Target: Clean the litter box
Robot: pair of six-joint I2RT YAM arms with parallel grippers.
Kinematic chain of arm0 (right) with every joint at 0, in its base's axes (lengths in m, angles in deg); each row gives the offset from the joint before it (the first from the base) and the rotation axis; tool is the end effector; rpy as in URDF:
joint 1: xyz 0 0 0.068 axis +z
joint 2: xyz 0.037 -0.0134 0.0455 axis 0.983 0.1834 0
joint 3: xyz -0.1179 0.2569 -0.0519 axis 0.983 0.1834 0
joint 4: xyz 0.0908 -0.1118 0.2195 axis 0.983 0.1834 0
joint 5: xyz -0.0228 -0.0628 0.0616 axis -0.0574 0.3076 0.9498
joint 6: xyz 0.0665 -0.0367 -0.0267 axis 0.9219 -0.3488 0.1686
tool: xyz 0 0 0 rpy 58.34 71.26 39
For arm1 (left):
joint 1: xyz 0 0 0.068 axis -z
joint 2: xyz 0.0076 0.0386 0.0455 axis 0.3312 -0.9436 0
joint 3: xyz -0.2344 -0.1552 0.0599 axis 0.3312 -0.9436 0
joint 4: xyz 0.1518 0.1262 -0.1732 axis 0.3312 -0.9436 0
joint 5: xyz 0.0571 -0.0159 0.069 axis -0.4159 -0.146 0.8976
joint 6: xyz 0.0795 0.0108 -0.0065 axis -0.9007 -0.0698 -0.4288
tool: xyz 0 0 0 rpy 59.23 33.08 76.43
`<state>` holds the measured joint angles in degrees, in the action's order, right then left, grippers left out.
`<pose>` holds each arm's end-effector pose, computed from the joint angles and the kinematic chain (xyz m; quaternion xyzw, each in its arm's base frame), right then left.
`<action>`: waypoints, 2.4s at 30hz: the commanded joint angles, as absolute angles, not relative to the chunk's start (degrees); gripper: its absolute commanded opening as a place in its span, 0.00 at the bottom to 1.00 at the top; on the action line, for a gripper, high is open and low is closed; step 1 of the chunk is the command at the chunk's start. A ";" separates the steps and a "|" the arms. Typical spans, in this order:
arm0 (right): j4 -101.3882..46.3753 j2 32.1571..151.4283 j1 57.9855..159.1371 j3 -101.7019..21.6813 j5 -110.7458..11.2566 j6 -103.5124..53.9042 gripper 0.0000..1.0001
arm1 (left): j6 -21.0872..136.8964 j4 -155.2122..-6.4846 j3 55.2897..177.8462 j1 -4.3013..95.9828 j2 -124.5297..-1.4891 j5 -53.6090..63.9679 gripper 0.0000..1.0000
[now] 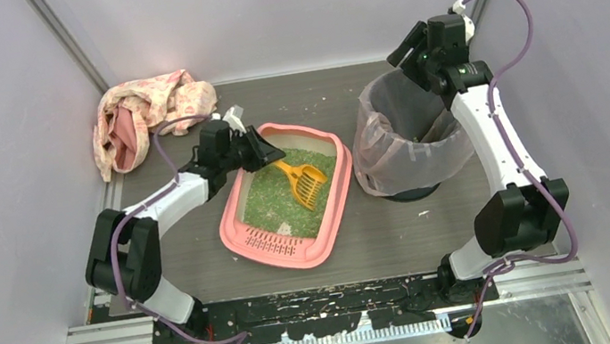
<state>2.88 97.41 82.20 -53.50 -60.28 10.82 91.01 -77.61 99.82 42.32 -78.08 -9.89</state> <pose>0.3730 0.0145 0.3939 0.3037 0.8040 0.1763 0.4798 0.3374 -0.1730 0.2319 -0.0597 0.8509 -0.4191 0.3111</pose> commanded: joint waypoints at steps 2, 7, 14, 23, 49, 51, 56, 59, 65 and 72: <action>2.61 94.38 81.87 -54.62 -60.63 8.40 0.69 | 96.57 -68.23 98.02 45.01 -80.18 -11.07 0.00; 2.68 94.49 81.59 -54.32 -60.34 8.29 0.69 | 102.11 -67.36 97.44 46.34 -80.83 -15.97 0.00; 1.69 94.19 81.63 -52.34 -59.28 9.80 0.69 | 105.00 -70.68 96.42 45.79 -78.49 -18.17 0.00; 1.78 93.56 81.60 -51.54 -58.94 9.86 0.69 | 114.40 -56.71 91.45 39.47 -79.69 -24.35 0.00; -0.97 91.40 81.63 -46.80 -59.19 11.93 0.69 | 103.79 -75.17 98.96 27.38 -73.17 -29.53 0.00; -1.68 90.73 81.63 -45.72 -59.59 12.34 0.69 | 105.32 -73.92 98.96 25.84 -73.15 -31.42 0.00; -3.76 88.32 81.63 -42.51 -60.21 13.45 0.69 | 109.46 -68.85 97.49 20.85 -73.39 -36.84 0.00; -4.76 86.90 81.60 -40.97 -60.70 13.66 0.69 | 117.46 -57.04 92.21 16.66 -74.73 -40.91 0.00; -6.52 85.17 81.43 -38.34 -61.16 13.38 0.69 | 125.39 -46.58 86.94 14.78 -74.03 -42.95 0.00; -9.16 83.66 81.25 -34.61 -60.98 14.15 0.69 | 137.15 -30.44 82.54 18.17 -76.67 -39.30 0.00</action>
